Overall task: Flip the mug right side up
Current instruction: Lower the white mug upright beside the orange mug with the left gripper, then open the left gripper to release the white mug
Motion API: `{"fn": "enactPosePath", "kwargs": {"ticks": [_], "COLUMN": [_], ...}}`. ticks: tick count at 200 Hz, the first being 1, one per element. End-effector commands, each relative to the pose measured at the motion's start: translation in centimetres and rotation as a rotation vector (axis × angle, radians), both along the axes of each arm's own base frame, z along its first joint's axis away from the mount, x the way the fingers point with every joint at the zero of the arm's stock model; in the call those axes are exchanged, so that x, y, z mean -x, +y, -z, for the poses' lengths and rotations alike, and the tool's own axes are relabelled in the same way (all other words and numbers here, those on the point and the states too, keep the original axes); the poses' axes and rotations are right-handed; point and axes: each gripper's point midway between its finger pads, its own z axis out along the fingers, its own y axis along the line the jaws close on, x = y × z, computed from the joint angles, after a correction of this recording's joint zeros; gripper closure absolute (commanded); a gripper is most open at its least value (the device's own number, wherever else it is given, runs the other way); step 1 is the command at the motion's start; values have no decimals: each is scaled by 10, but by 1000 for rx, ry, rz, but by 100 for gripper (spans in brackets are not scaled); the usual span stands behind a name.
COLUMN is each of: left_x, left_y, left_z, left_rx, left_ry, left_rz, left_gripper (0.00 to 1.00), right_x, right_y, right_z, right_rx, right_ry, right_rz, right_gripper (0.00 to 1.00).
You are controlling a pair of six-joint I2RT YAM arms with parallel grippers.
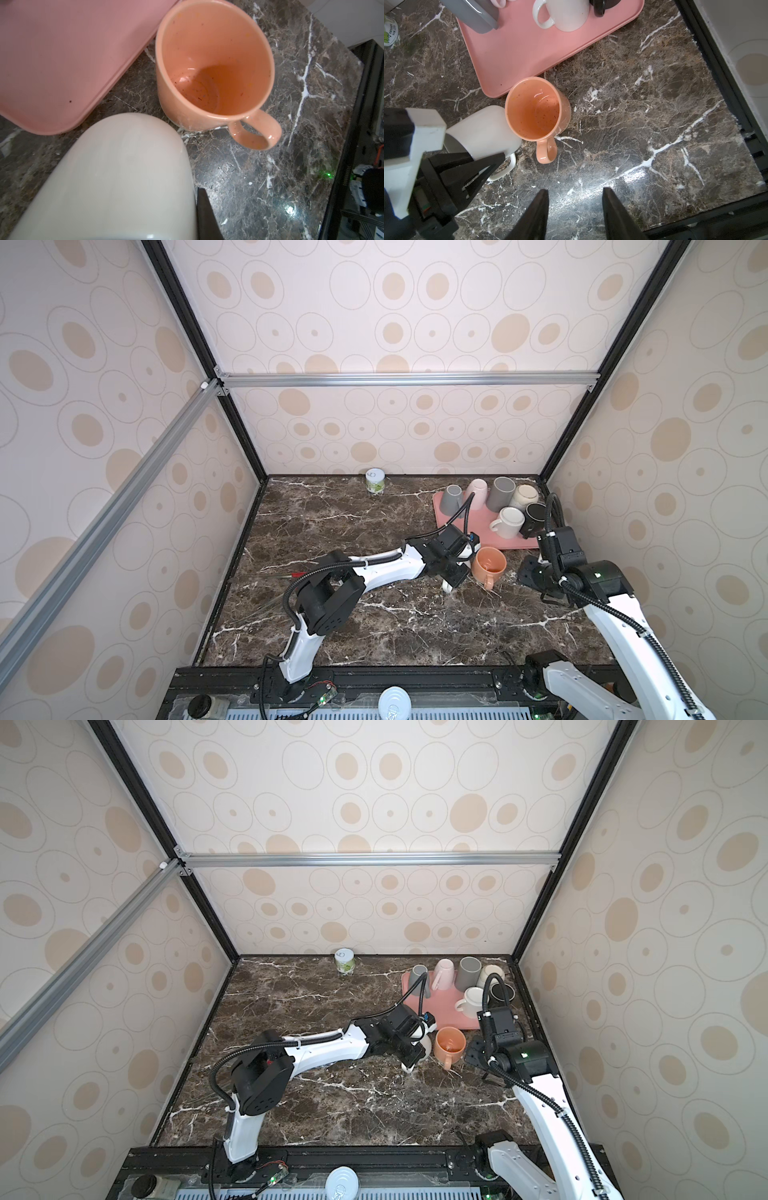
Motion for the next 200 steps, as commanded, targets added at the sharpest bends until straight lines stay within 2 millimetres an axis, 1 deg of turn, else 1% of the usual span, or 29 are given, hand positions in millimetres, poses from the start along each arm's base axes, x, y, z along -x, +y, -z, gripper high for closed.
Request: {"fn": "enactPosePath", "kwargs": {"ticks": [1, 25, 53, 73, 117, 160, 174, 200], "left_x": [-5, -5, -6, -7, -7, -9, -10, -14], "left_y": [-11, -12, -15, -17, -19, -17, -15, -6], "left_z": [-18, -14, -15, -21, -30, -50, -61, -83], "left_rx": [12, 7, 13, 29, 43, 59, 68, 77], "left_ry": [-46, -38, -39, -45, -48, -75, -95, -150], "left_rz": [-1, -4, -9, -10, -9, -13, -16, -37], "left_gripper": [96, 92, 80, 72, 64, 62, 61, 58], "right_x": [-2, -1, 2, 3, 4, 4, 4, 7], "right_y": [2, 0, -1, -1, 0, 4, 5, 5], "right_z": [6, 7, 10, 11, 14, 17, 16, 13], "right_rx": [-13, -13, -14, -15, -29, -53, -64, -74], "right_ry": [14, 17, 18, 15, 11, 12, 8, -13], "right_rz": [-20, -18, -15, -12, -10, -9, -9, -4], "right_gripper": [54, 54, 54, 54, 54, 54, 54, 54]}}
